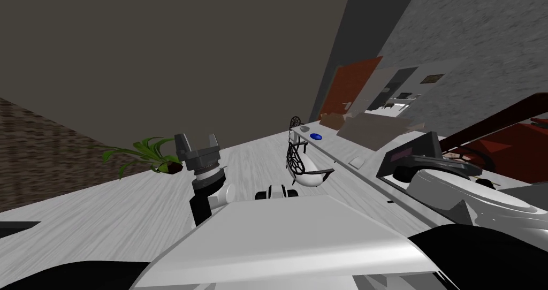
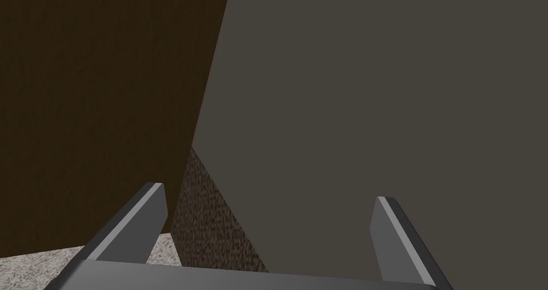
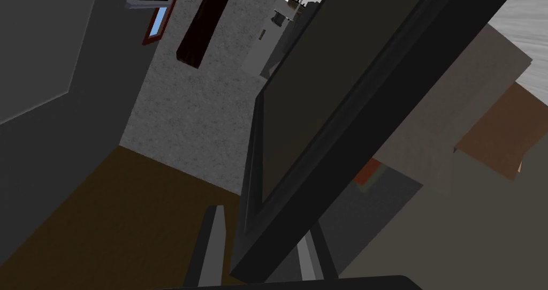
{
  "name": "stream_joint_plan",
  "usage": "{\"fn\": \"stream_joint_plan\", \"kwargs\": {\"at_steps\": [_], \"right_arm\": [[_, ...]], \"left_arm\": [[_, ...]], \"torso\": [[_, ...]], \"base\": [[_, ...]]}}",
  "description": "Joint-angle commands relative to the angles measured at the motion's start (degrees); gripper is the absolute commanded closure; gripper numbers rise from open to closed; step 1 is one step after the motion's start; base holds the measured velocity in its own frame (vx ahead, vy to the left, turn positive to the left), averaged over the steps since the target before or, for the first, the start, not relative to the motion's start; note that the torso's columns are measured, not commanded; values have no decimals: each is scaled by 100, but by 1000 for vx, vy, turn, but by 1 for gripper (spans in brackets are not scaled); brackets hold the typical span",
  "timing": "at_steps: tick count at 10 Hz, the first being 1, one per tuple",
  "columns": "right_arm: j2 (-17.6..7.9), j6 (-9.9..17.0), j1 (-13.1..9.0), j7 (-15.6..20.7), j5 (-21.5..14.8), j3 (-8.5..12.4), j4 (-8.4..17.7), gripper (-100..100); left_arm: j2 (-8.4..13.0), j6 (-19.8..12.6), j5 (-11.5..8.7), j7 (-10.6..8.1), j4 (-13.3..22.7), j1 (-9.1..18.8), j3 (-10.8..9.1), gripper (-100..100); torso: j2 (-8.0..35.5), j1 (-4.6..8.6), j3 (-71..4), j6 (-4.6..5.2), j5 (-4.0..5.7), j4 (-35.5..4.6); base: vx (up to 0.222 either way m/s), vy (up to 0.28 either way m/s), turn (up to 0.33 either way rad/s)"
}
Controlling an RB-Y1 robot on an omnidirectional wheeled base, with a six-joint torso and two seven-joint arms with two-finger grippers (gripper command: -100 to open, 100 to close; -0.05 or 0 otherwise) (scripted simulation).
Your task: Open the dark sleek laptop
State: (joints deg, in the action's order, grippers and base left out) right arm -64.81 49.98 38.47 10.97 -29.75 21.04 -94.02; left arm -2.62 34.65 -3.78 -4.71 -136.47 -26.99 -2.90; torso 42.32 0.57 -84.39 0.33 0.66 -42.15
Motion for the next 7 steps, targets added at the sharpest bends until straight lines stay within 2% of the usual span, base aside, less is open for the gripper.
{"fn": "stream_joint_plan", "kwargs": {"at_steps": [1, 2, 3, 6, 7], "right_arm": [[292, -178, -254, -245, -22, 6, 116, 100], [386, -251, -368, -338, -42, 22, 163, 100], [270, -213, -316, -261, -21, 59, 97, 100], [784, -485, -707, -692, -418, 119, 226, 100], [812, -485, -707, -692, -418, 119, 226, 100]], "left_arm": [[0, 0, 0, 0, 0, 0, 0, 0], [0, 0, 0, 0, 0, 0, 0, 0], [0, 0, 0, 0, 0, 0, 0, 0], [0, 0, 0, 0, 0, -1, -1, 0], [0, 0, 0, 0, 0, -1, 0, 0]], "torso": [[-4, 15, -3, 2, 3, 0], [-2, 16, -3, 1, 2, -1], [2, 14, -1, 0, -3, -3], [-7, -31, -10, -22, -26, -1], [-3, -23, -7, -26, -23, -4]], "base": [[-101, -43, 5], [-101, -50, 6], [-42, -18, 22], [-57, -45, -31], [-62, -42, -13]]}}
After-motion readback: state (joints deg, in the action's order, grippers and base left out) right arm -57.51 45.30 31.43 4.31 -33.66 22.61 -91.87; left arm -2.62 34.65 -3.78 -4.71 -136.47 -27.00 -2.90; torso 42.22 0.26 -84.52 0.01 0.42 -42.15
